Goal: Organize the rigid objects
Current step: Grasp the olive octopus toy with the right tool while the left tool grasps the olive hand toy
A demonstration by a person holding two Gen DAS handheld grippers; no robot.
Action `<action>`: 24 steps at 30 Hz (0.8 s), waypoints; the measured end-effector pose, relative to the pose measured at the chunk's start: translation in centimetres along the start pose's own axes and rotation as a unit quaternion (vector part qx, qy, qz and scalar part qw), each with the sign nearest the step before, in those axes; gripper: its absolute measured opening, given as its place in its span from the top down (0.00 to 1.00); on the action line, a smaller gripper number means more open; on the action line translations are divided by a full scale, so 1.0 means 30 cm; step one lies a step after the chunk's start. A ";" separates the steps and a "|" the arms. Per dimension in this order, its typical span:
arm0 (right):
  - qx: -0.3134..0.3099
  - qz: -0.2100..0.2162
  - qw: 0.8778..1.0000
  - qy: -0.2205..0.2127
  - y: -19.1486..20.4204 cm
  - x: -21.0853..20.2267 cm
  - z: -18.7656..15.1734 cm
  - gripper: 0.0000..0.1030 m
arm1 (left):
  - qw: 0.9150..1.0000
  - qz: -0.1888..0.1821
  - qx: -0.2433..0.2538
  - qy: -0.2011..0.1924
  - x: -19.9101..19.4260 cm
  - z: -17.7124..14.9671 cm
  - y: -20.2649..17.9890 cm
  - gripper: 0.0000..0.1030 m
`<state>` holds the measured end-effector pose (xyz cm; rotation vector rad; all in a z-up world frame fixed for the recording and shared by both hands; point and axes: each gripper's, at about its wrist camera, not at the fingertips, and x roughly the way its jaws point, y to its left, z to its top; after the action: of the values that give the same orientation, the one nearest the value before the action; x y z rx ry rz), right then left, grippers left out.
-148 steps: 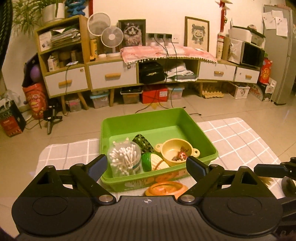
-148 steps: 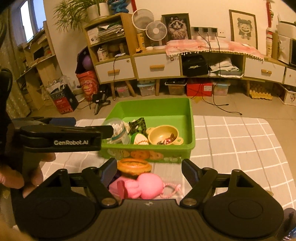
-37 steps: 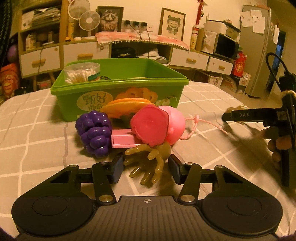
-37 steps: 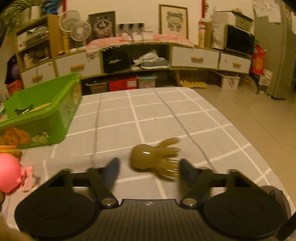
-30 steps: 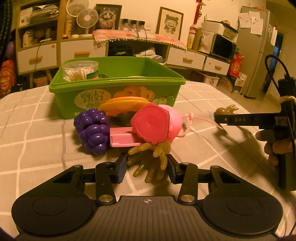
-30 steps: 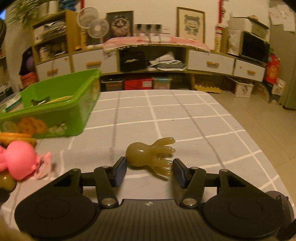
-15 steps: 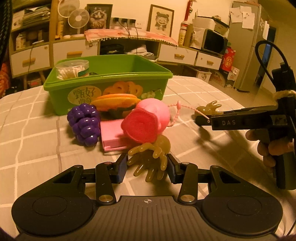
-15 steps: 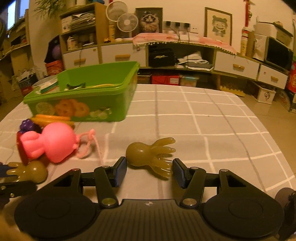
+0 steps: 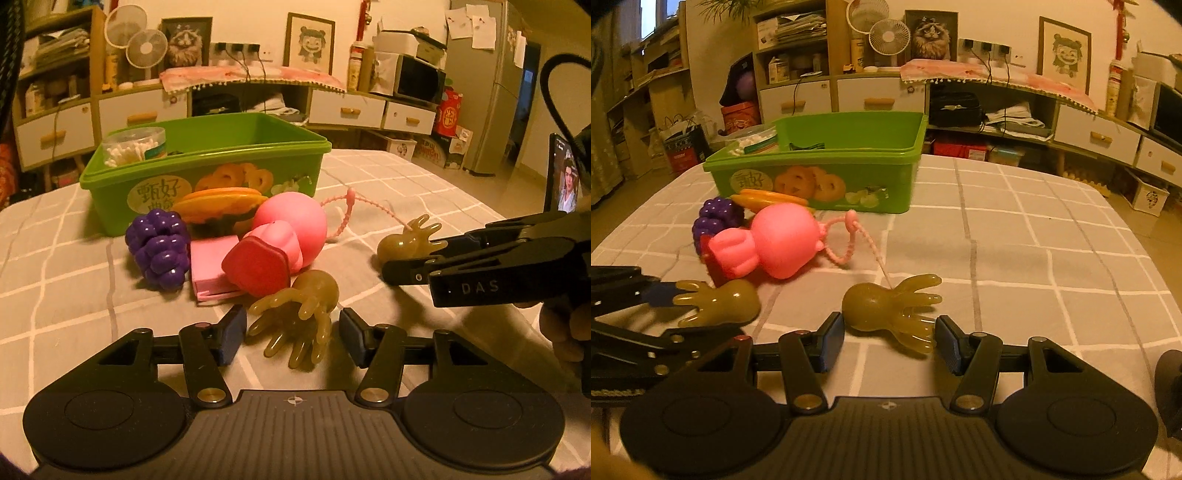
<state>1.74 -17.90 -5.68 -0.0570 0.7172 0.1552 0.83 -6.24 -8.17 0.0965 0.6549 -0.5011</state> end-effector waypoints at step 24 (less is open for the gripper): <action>0.045 0.040 0.994 0.095 -0.002 -0.022 0.089 1.00 | 0.997 0.017 -0.025 0.065 -0.027 0.077 -0.016 0.53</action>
<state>3.01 -17.75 -3.23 0.0437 0.9171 0.1952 1.34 -6.87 -5.81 0.0931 0.7910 -0.4473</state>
